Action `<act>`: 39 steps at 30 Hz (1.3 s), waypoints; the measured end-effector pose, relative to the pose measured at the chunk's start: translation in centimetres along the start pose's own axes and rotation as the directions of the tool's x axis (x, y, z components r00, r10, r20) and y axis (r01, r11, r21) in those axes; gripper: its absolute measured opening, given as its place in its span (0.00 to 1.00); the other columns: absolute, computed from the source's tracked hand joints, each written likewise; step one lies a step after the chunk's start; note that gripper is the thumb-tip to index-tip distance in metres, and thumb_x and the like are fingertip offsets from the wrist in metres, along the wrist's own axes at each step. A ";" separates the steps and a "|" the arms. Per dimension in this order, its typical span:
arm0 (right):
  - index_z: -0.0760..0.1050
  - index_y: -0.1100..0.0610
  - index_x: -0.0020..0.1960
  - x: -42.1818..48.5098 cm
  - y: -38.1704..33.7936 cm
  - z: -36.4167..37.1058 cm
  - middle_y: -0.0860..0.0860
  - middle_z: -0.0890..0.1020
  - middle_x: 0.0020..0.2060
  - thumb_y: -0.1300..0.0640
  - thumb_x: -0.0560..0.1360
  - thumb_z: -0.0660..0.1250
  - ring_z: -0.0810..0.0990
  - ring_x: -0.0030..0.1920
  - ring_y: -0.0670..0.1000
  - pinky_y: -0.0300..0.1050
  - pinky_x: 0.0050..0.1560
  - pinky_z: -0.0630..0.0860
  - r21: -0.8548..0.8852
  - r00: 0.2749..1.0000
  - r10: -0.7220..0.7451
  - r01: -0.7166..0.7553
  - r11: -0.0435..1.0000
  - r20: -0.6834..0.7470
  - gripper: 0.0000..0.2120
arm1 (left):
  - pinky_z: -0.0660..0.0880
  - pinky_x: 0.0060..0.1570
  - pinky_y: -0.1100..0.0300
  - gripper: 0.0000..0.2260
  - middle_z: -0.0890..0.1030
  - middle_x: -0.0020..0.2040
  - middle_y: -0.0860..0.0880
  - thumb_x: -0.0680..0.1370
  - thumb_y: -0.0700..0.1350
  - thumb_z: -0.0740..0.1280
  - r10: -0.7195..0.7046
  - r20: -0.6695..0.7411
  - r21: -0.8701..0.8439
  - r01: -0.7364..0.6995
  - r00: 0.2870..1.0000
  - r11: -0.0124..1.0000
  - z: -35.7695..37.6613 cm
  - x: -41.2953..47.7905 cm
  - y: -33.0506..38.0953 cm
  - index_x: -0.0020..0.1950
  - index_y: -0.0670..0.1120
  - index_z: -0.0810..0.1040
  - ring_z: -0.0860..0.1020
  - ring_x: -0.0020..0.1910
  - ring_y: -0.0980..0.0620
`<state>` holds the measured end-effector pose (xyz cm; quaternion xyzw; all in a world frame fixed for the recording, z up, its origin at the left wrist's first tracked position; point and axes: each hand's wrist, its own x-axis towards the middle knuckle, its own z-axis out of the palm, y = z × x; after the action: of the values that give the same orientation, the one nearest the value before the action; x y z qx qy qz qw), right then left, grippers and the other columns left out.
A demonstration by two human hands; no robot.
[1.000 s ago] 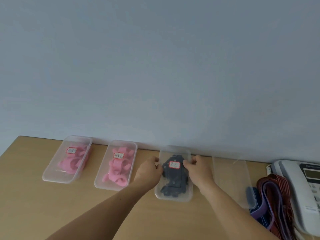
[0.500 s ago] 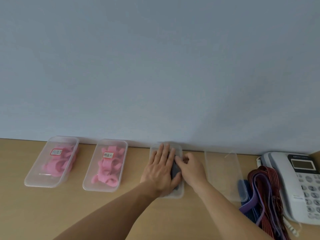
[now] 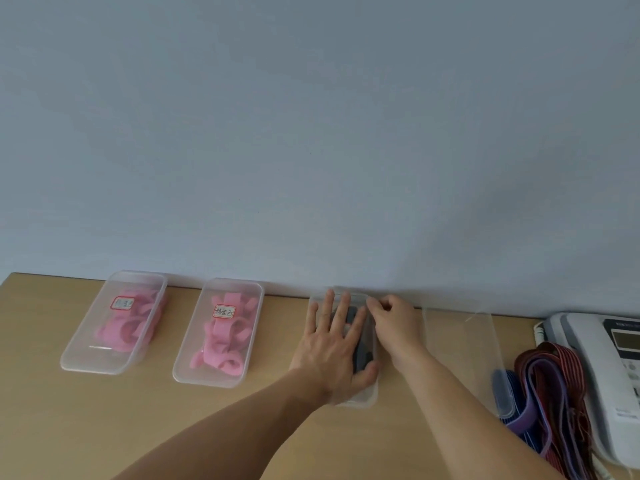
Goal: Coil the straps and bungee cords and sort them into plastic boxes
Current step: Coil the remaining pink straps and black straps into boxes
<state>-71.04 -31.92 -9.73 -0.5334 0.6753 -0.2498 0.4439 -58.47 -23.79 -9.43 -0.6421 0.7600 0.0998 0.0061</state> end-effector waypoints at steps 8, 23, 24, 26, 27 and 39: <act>0.79 0.53 0.42 0.4 -0.3 -0.1 0.49 0.83 0.39 0.48 0.76 0.69 0.81 0.41 0.49 0.44 0.39 0.73 0.123 0.992 0.122 -0.125 0.984 0.038 0.09 | 0.32 0.74 0.40 0.37 0.32 0.77 0.45 0.75 0.71 0.41 0.000 0.036 0.039 -0.002 0.999 0.999 0.0 0.2 -0.1 0.76 0.53 0.31 0.25 0.74 0.42; 0.78 0.53 0.45 -1.9 0.1 0.2 0.50 0.83 0.43 0.49 0.78 0.68 0.82 0.44 0.51 0.47 0.43 0.77 0.266 0.989 0.141 -0.150 0.952 0.053 0.08 | 0.29 0.74 0.48 0.40 0.32 0.78 0.46 0.76 0.70 0.39 -0.032 0.018 -0.023 0.032 0.999 0.999 -0.1 0.2 -0.4 0.78 0.45 0.35 0.26 0.75 0.48; 0.79 0.54 0.45 -2.9 0.7 0.0 0.50 0.84 0.42 0.49 0.78 0.68 0.82 0.42 0.50 0.45 0.40 0.76 0.290 0.986 0.149 -0.164 0.943 0.074 0.08 | 0.28 0.74 0.48 0.39 0.31 0.78 0.46 0.77 0.69 0.37 -0.028 0.020 -0.025 0.029 0.999 0.999 -0.1 0.2 -0.4 0.79 0.44 0.35 0.24 0.74 0.48; 0.79 0.55 0.45 -4.9 2.1 -0.5 0.51 0.84 0.40 0.51 0.78 0.69 0.82 0.39 0.50 0.44 0.37 0.76 0.316 0.981 0.168 -0.191 0.929 0.099 0.08 | 0.26 0.72 0.50 0.37 0.31 0.78 0.46 0.77 0.66 0.35 -0.026 0.019 -0.010 0.026 0.999 1.000 0.0 0.1 -0.5 0.79 0.44 0.36 0.23 0.73 0.48; 0.80 0.56 0.45 -5.8 2.6 -0.6 0.52 0.85 0.39 0.51 0.77 0.69 0.83 0.38 0.50 0.45 0.36 0.77 0.326 0.980 0.173 -0.196 0.925 0.098 0.08 | 0.25 0.71 0.50 0.36 0.30 0.78 0.46 0.78 0.65 0.35 -0.029 0.018 -0.004 0.029 0.999 1.000 0.1 0.2 -0.6 0.79 0.44 0.35 0.23 0.73 0.48; 0.79 0.63 0.46 -9.9 3.9 -1.1 0.49 0.77 0.24 0.60 0.77 0.70 0.74 0.24 0.49 0.42 0.27 0.72 0.350 0.978 0.170 -0.202 0.915 0.120 0.05 | 0.31 0.74 0.48 0.34 0.34 0.79 0.45 0.77 0.59 0.32 -0.028 -0.006 -0.002 0.028 1.000 1.000 0.5 0.5 -0.6 0.79 0.43 0.38 0.30 0.77 0.46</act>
<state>-73.61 -21.54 -9.07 -0.3866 0.6458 -0.3024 0.5848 -58.07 -24.28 -10.07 -0.6529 0.7510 0.0984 0.0045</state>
